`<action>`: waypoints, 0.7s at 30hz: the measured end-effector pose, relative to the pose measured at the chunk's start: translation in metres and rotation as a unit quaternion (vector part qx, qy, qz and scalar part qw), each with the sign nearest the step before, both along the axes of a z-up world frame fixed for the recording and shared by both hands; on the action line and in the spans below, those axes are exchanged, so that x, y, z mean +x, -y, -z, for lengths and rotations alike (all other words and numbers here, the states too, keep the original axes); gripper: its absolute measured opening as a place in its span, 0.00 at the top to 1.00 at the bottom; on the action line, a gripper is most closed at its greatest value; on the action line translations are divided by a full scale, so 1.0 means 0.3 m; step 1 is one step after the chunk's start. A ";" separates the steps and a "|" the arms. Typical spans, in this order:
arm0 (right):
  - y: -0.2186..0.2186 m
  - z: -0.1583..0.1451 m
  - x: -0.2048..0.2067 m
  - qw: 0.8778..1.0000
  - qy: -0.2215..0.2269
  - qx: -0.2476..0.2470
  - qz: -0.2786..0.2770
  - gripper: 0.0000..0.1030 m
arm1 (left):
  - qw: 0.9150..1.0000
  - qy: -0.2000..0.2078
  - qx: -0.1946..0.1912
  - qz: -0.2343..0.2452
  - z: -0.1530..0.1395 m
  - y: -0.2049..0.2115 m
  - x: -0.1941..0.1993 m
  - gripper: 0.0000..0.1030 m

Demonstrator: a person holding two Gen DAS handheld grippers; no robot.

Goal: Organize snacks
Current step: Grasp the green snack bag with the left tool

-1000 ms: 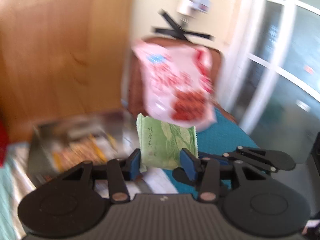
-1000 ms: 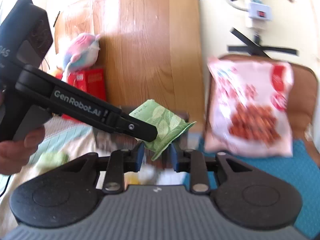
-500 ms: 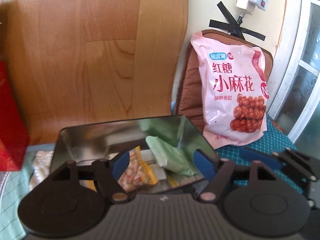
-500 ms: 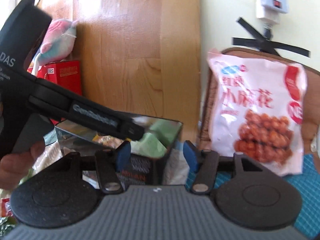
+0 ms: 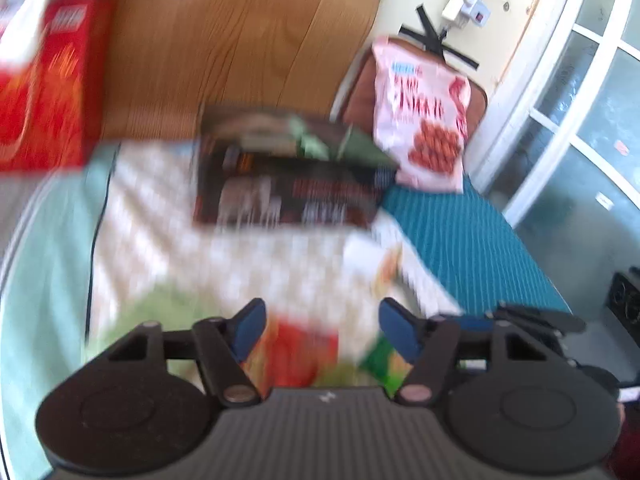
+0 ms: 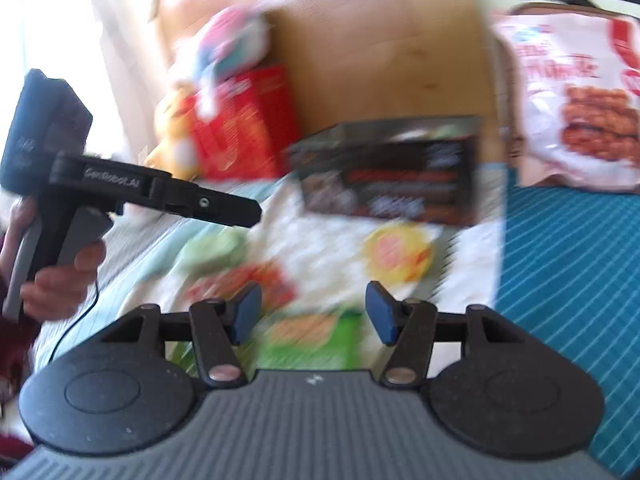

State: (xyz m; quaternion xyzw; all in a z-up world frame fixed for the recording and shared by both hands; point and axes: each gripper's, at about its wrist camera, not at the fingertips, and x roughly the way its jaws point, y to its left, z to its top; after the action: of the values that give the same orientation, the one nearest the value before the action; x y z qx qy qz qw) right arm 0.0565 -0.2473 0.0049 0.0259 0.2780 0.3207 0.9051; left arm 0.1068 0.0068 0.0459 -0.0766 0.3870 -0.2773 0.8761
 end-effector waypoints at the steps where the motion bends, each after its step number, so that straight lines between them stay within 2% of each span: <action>1: -0.025 0.011 -0.027 0.999 0.014 -0.030 0.003 0.41 | 1.000 -0.012 0.001 0.001 0.024 -0.010 -0.024 0.46; 2: -0.045 0.019 -0.054 0.997 0.039 -0.061 0.015 0.41 | 1.000 -0.023 0.003 0.005 0.049 -0.013 -0.049 0.50; 4: -0.066 0.044 -0.077 0.993 0.039 -0.103 0.031 0.35 | 1.000 -0.021 0.016 0.010 0.082 -0.011 -0.104 0.52; 6: -0.038 0.060 -0.086 0.995 0.025 -0.087 0.042 0.35 | 0.999 0.005 0.045 0.009 0.093 0.009 -0.148 0.53; 8: -0.012 0.056 -0.079 0.994 0.017 -0.081 0.067 0.36 | 0.998 0.011 0.059 0.008 0.092 0.021 -0.163 0.54; 10: 0.007 0.045 -0.076 0.986 0.036 -0.108 0.124 0.36 | 0.999 0.002 0.047 0.009 0.095 0.010 -0.169 0.55; 14: 0.055 0.008 -0.075 0.982 0.040 -0.092 0.158 0.36 | 1.000 -0.001 0.022 0.003 0.087 -0.049 -0.177 0.55; 17: 0.038 -0.023 -0.108 0.988 0.057 -0.064 0.130 0.36 | 1.000 0.000 -0.005 -0.020 0.064 -0.107 -0.174 0.54; 19: 0.006 -0.027 -0.108 0.996 0.041 -0.032 0.070 0.36 | 0.999 -0.013 -0.032 -0.019 0.058 -0.136 -0.159 0.54; 21: -0.048 -0.009 -0.096 1.000 0.014 -0.026 0.010 0.36 | 0.999 -0.025 -0.045 -0.008 0.063 -0.133 -0.153 0.54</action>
State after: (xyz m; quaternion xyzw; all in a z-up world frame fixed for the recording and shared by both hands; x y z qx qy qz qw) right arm 0.0279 -0.2329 0.0077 0.0009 0.2737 0.3044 0.9124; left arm 0.0610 0.0467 0.0270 -0.1258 0.3956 -0.2853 0.8639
